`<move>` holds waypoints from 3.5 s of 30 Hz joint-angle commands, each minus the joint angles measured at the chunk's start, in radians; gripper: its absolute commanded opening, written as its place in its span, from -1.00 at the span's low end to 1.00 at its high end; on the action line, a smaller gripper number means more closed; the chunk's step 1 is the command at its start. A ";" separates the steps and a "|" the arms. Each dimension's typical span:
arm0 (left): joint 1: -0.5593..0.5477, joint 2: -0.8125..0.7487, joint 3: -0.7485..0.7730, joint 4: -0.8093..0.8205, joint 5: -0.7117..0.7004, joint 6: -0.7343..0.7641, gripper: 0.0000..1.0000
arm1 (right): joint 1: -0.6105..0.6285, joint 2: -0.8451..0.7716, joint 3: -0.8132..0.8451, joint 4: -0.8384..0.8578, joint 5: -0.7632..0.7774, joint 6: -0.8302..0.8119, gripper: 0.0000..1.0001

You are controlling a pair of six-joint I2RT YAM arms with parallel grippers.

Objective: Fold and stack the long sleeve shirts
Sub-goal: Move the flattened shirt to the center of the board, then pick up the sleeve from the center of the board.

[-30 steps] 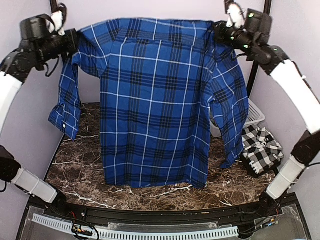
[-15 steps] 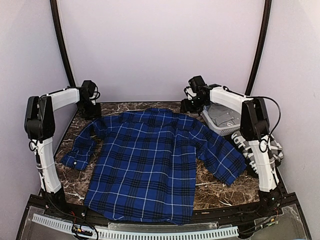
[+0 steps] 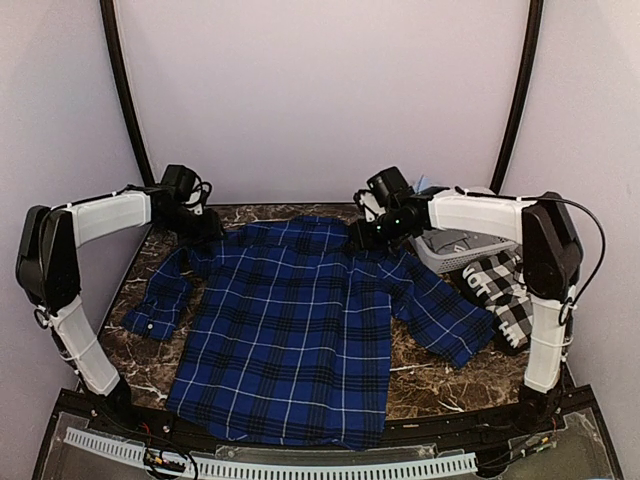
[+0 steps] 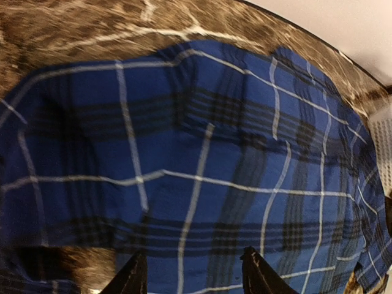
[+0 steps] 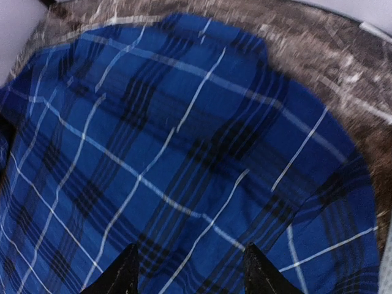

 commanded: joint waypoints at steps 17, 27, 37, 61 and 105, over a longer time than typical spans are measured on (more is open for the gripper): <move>-0.140 -0.182 -0.513 0.285 0.086 -0.259 -0.05 | 0.022 0.102 -0.216 0.083 0.038 0.127 -0.26; -0.136 -0.146 -0.569 0.370 0.011 -0.341 -0.13 | -0.055 0.289 0.036 0.011 0.044 0.070 -0.26; -0.126 -0.096 -0.522 0.387 0.046 -0.364 -0.15 | -0.114 0.413 0.273 -0.094 0.059 -0.018 -0.18; 0.059 -0.560 -0.623 0.030 -0.354 -0.458 0.14 | 0.009 -0.092 -0.049 0.130 0.081 -0.030 0.80; 0.283 -0.368 -0.844 0.145 -0.388 -0.435 0.19 | 0.000 -0.663 -0.457 0.608 0.087 -0.162 0.97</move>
